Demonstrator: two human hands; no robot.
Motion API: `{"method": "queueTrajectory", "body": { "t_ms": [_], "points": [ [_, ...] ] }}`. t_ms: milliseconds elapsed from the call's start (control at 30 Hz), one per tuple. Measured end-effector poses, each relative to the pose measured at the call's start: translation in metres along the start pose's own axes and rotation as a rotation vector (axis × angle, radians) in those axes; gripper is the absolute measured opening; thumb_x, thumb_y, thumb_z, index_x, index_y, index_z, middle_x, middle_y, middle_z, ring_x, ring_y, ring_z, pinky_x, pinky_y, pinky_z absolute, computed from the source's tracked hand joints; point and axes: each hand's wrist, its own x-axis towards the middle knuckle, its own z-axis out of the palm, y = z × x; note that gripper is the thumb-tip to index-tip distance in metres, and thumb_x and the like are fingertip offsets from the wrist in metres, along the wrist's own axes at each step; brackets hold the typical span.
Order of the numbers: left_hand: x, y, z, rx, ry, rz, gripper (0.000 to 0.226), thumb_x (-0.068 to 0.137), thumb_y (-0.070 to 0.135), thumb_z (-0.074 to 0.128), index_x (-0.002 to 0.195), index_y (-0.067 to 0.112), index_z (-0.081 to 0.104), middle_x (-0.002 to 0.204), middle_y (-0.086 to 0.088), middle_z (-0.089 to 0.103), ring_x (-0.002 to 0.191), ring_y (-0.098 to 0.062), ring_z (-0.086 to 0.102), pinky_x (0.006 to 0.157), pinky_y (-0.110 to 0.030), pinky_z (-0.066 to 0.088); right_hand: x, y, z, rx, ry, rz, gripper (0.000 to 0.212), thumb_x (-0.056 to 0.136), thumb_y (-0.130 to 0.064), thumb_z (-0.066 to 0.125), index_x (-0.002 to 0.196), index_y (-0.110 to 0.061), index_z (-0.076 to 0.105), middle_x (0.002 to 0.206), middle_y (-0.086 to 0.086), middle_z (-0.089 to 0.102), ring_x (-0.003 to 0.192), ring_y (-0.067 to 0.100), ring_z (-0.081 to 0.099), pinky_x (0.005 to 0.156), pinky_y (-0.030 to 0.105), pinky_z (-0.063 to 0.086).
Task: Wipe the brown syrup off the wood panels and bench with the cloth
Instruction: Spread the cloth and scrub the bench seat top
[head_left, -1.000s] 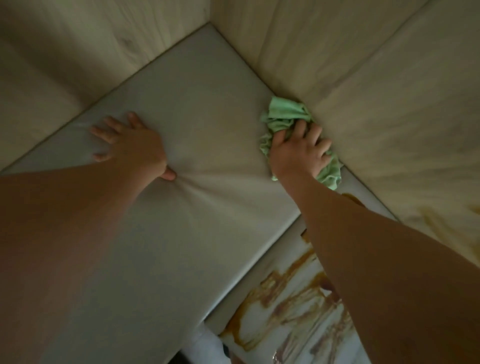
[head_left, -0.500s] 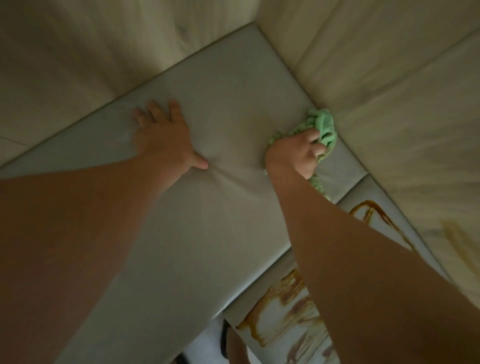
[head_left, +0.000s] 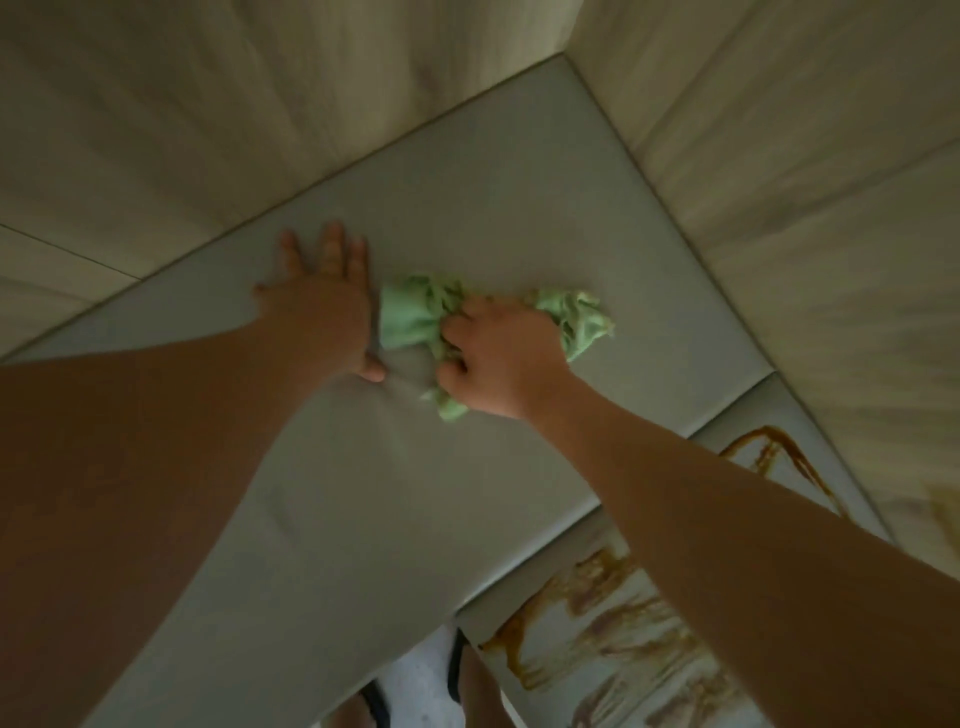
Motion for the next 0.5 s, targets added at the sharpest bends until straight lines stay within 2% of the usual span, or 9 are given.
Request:
{"method": "queueTrajectory", "body": {
  "t_ms": [33, 100, 167, 233, 367, 433, 500],
  "points": [
    [0.001, 0.003, -0.001, 0.004, -0.004, -0.013, 0.153, 0.067, 0.058, 0.089, 0.159, 0.018, -0.025, 0.166, -0.004, -0.033, 0.152, -0.053, -0.016, 0.111, -0.074, 0.031, -0.014, 0.014, 0.002, -0.029, 0.036, -0.003, 0.039, 0.075, -0.047, 0.049, 0.085, -0.016, 0.071, 0.084, 0.01, 0.066, 0.068, 0.036, 0.066, 0.05, 0.027, 0.036],
    [0.002, 0.007, 0.0, 0.011, -0.015, -0.033, 0.152, 0.068, 0.057, 0.089, 0.159, 0.016, -0.025, 0.166, -0.005, -0.034, 0.152, -0.054, -0.015, 0.111, -0.074, 0.031, -0.033, 0.049, 0.007, -0.108, 0.111, 0.204, 0.043, 0.076, -0.048, 0.053, 0.101, -0.015, 0.066, 0.096, 0.015, 0.065, 0.075, 0.037, 0.065, 0.054, 0.033, 0.046],
    [0.002, 0.007, 0.002, 0.017, -0.016, -0.043, 0.151, 0.069, 0.057, 0.088, 0.159, 0.015, -0.024, 0.166, -0.005, -0.034, 0.152, -0.053, -0.015, 0.11, -0.073, 0.033, -0.037, 0.084, 0.007, -0.139, 0.194, 0.543, 0.056, 0.081, -0.051, 0.054, 0.123, -0.014, 0.059, 0.113, 0.023, 0.061, 0.092, 0.043, 0.061, 0.074, 0.046, 0.051],
    [0.005, 0.007, 0.003, 0.028, -0.015, -0.041, 0.15, 0.07, 0.059, 0.087, 0.159, 0.015, -0.025, 0.165, -0.006, -0.035, 0.152, -0.054, -0.015, 0.11, -0.072, 0.034, -0.023, 0.104, 0.004, -0.093, 0.197, 0.715, 0.065, 0.089, -0.054, 0.047, 0.144, -0.019, 0.05, 0.136, 0.025, 0.053, 0.115, 0.048, 0.053, 0.095, 0.058, 0.041],
    [0.011, 0.005, 0.006, 0.046, -0.033, -0.047, 0.149, 0.071, 0.061, 0.085, 0.158, 0.014, -0.027, 0.165, -0.007, -0.036, 0.151, -0.054, -0.017, 0.109, -0.073, 0.035, 0.029, 0.095, 0.003, -0.046, 0.097, 0.711, 0.065, 0.098, -0.05, 0.035, 0.162, -0.038, 0.028, 0.166, 0.012, 0.029, 0.152, 0.038, 0.025, 0.124, 0.058, 0.013],
    [0.013, 0.004, 0.009, 0.052, -0.037, -0.042, 0.149, 0.071, 0.061, 0.085, 0.158, 0.013, -0.027, 0.165, -0.008, -0.036, 0.151, -0.055, -0.016, 0.108, -0.073, 0.035, 0.053, 0.085, 0.001, -0.001, 0.033, 0.756, 0.066, 0.1, -0.051, 0.032, 0.164, -0.041, 0.017, 0.172, 0.006, 0.015, 0.158, 0.034, 0.009, 0.127, 0.057, -0.001],
    [0.013, 0.003, 0.01, 0.053, -0.043, -0.037, 0.149, 0.071, 0.063, 0.083, 0.157, 0.013, -0.028, 0.164, -0.008, -0.036, 0.151, -0.055, -0.017, 0.109, -0.074, 0.033, 0.072, 0.066, 0.001, 0.0, -0.033, 0.692, 0.066, 0.101, -0.051, 0.028, 0.164, -0.041, 0.011, 0.174, 0.003, 0.009, 0.159, 0.033, 0.002, 0.126, 0.057, -0.004]
  ]
}}
